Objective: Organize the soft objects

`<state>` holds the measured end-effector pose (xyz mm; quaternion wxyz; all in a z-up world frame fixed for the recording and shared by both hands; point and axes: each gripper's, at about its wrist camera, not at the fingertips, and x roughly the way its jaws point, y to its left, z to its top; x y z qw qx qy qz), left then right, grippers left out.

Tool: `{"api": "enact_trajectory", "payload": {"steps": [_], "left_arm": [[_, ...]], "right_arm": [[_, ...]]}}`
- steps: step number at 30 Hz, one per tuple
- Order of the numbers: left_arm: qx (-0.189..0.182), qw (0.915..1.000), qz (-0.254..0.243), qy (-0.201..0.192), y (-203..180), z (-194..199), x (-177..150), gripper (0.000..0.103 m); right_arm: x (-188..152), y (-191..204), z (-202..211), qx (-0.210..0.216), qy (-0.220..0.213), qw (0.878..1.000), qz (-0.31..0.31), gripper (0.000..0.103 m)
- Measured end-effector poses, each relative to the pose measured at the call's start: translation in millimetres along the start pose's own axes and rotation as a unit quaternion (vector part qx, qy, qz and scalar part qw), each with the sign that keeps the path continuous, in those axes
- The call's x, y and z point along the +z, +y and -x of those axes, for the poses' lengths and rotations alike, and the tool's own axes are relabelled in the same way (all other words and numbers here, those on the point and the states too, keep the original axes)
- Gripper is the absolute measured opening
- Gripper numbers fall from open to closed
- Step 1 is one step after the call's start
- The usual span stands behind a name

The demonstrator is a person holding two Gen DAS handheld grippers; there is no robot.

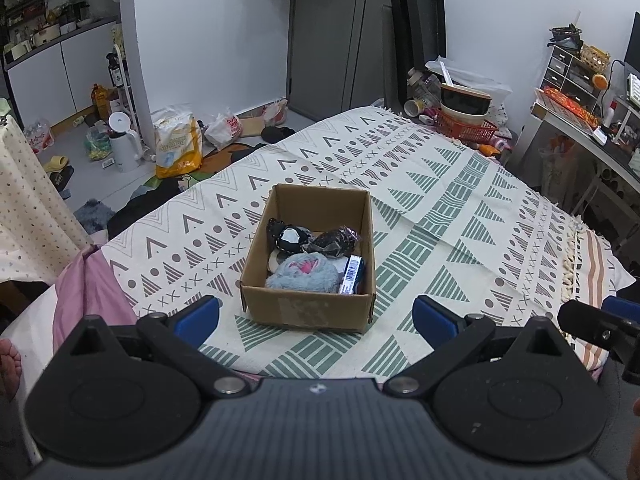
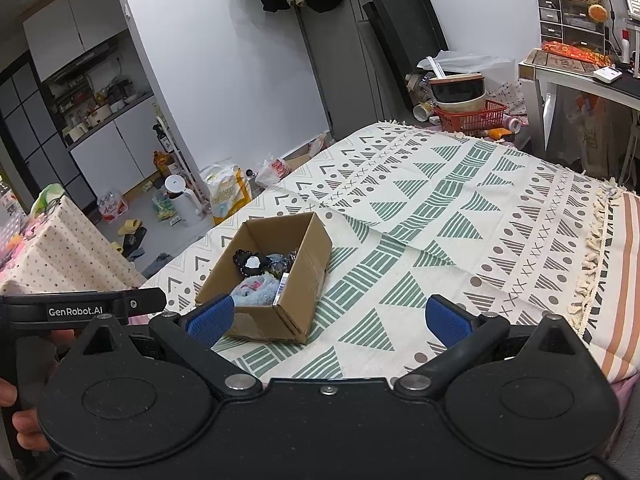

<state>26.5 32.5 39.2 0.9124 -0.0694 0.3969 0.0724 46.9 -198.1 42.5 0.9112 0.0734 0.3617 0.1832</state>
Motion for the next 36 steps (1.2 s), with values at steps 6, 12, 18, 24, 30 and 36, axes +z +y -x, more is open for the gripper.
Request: {"api": "enact_trajectory", "payload": {"steps": [6, 12, 18, 24, 30, 36], "left_arm": [[0.0, 1.0, -0.001, -0.003, 0, 2, -1, 0.102], [0.002, 0.9999, -0.01, -0.008, -1, 7, -2, 0.102], [0.004, 0.9999, -0.011, -0.007, -2, 5, -1, 0.102], [0.003, 0.9999, -0.012, -0.002, -2, 0, -2, 0.102], [0.004, 0.9998, -0.019, -0.004, -4, -2, -4, 0.102], [0.004, 0.9998, -0.019, -0.007, -3, -3, -4, 0.102]], "right_arm": [[-2, 0, 1, 0.002, -0.001, 1.0, 0.003, 0.103], [-2, 0, 2, 0.004, -0.001, 1.0, 0.004, 0.103], [-2, 1, 1, 0.004, 0.003, 1.0, 0.009, 0.103], [-5, 0, -1, 0.005, 0.008, 1.0, 0.011, 0.103], [-6, -2, -4, 0.002, 0.01, 1.0, 0.007, 0.103], [-7, -3, -6, 0.001, 0.015, 1.0, 0.009, 0.103]]}}
